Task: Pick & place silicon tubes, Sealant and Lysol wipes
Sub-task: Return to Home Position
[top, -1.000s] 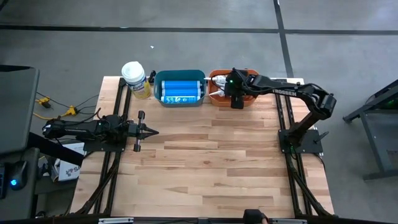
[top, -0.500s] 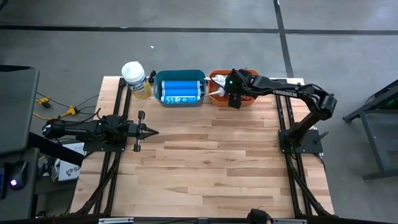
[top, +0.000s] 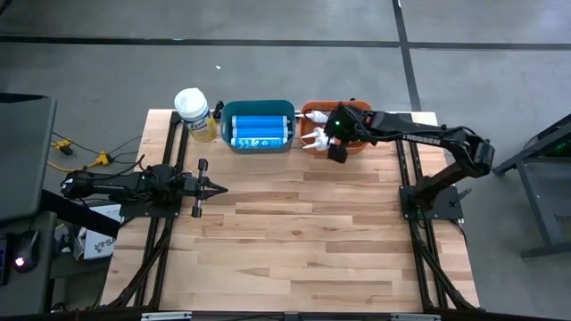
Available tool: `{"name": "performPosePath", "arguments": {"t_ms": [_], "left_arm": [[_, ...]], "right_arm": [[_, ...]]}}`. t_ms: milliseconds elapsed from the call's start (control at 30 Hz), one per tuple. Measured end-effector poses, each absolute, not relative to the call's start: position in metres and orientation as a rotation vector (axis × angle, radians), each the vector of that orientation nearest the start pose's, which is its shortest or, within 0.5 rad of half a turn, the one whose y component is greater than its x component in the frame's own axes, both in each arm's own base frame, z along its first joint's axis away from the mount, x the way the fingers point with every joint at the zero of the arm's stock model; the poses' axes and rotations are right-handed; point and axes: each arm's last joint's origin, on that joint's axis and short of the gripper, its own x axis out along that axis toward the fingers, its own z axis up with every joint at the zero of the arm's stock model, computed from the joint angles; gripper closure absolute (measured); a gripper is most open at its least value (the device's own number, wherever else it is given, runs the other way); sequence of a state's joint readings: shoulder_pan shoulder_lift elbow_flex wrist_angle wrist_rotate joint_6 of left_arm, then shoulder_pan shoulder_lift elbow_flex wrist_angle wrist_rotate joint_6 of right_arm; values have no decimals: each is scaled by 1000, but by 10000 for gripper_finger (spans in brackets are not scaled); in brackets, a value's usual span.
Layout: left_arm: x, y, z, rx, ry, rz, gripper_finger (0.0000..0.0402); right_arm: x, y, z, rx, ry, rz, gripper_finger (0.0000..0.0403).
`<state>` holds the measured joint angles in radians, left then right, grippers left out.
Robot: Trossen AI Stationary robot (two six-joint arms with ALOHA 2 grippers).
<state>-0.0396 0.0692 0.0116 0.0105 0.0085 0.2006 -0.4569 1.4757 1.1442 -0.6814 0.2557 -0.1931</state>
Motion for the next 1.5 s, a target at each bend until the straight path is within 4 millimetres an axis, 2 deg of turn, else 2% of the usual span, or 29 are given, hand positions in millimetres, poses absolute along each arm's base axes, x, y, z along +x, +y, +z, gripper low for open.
{"name": "performPosePath", "arguments": {"t_ms": [233, 433, 600, 767, 1000, 1233, 1500], "left_arm": [[101, -4, 163, 201, 42, -53, 401], [101, -4, 163, 201, 42, -53, 401], [101, -4, 163, 201, 42, -53, 401], [101, -4, 163, 201, 42, -52, 401], [101, -4, 163, 201, 42, -52, 401], [101, -4, 163, 201, 42, -53, 401], [101, -4, 163, 201, 42, -53, 401]], "right_arm": [[263, -115, 279, -9, 980, -471, 65], [259, -78, 295, 39, 925, -379, 91], [253, -42, 304, 50, 844, -286, 129], [242, -6, 289, 34, 688, -219, 184], [217, 24, 269, 92, 432, -157, 284], [190, 32, 248, 101, 259, -115, 394], [159, 24, 234, 87, 170, -191, 400]]}}
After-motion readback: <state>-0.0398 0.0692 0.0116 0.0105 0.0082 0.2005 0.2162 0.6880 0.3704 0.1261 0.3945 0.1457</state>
